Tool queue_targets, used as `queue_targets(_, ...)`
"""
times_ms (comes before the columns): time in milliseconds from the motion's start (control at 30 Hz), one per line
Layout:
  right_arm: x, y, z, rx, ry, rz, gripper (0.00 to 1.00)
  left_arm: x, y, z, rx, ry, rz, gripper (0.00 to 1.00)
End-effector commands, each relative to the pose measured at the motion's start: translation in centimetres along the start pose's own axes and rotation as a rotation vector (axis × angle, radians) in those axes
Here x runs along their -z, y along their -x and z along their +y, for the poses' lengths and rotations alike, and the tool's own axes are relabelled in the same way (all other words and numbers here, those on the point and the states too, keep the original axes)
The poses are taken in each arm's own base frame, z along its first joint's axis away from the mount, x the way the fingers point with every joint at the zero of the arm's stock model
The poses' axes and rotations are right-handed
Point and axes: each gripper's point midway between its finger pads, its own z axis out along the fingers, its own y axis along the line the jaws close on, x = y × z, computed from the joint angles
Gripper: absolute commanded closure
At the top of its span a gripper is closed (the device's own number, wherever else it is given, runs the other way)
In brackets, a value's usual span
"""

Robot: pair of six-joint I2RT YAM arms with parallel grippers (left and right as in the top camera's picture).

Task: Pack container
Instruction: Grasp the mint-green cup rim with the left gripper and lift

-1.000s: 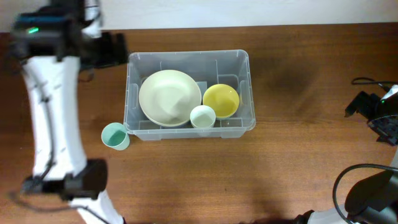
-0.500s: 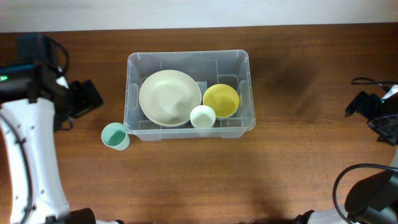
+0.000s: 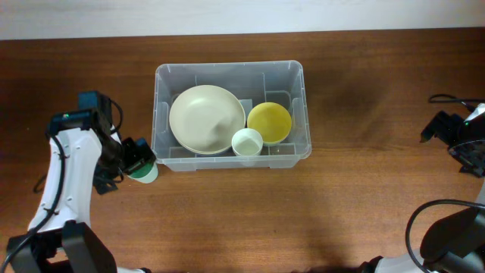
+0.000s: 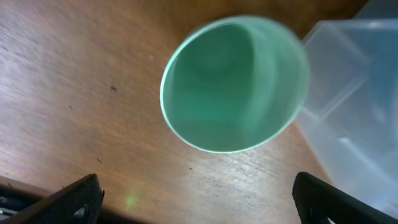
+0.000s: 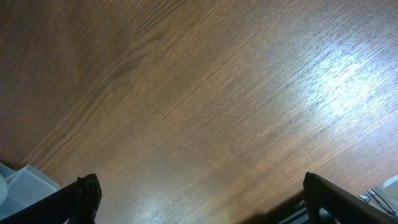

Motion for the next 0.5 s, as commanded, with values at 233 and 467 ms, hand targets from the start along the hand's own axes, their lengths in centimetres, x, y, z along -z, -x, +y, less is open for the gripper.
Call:
queue_targets(233, 0.4, -0.1, -0.1, 0.006, 0.001, -0.012, 0.01, -0.2, 1.0, 2.0, 0.034, 0.094, -0.049, 0.02)
queue_targets(467, 0.4, -0.1, -0.1, 0.006, 0.001, -0.012, 0.01, -0.5, 2.7, 3.1, 0.09, 0.072, -0.096, 0.05)
